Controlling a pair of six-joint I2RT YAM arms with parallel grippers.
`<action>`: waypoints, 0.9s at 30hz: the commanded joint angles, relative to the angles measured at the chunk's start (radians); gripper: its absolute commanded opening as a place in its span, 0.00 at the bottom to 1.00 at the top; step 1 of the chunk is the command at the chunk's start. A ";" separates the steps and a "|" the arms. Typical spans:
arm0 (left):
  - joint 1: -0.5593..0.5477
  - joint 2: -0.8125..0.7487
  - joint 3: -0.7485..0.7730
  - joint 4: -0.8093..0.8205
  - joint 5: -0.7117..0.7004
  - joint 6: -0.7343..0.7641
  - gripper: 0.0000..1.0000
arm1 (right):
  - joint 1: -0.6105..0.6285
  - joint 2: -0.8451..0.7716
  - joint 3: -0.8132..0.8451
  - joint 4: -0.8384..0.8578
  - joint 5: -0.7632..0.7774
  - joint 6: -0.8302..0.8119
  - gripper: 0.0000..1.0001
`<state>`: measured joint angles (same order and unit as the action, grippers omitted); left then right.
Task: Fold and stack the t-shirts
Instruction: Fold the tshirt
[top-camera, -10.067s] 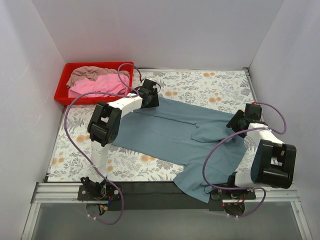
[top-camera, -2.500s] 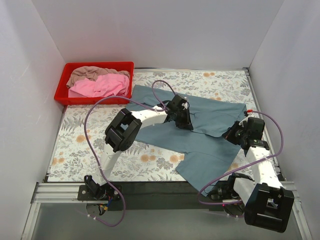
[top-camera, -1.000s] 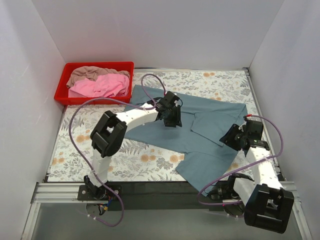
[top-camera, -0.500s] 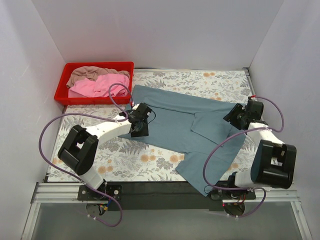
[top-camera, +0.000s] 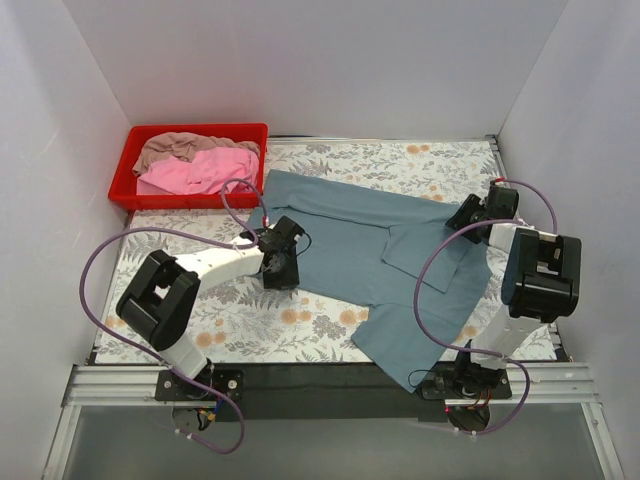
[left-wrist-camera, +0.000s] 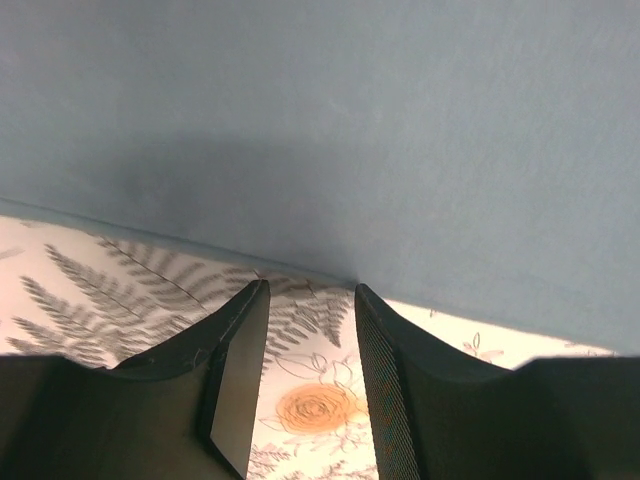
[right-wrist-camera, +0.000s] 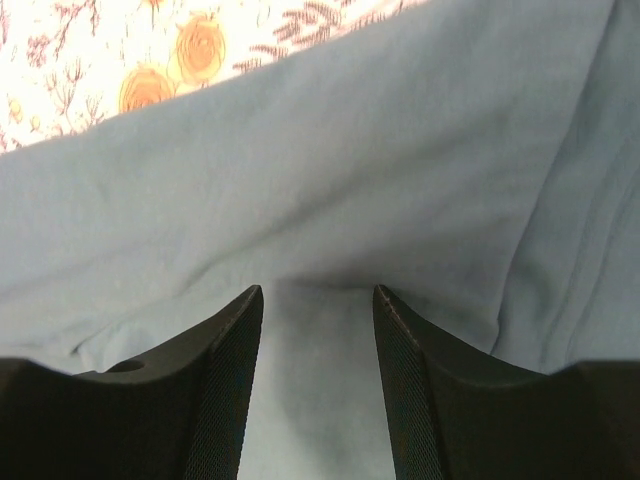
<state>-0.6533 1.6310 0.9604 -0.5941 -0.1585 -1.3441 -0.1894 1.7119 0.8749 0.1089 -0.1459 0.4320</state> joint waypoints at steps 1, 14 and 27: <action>-0.032 -0.019 -0.031 -0.003 0.082 -0.064 0.39 | -0.005 0.052 0.075 0.057 0.032 -0.039 0.55; -0.184 -0.072 -0.103 0.065 0.211 -0.250 0.39 | -0.008 0.337 0.450 -0.073 0.039 -0.194 0.55; -0.045 -0.192 0.031 -0.052 -0.058 -0.155 0.38 | 0.116 -0.018 0.322 -0.192 -0.052 -0.137 0.56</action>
<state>-0.7559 1.4792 0.9386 -0.6025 -0.1005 -1.5570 -0.1375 1.8538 1.2808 -0.0574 -0.1627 0.2829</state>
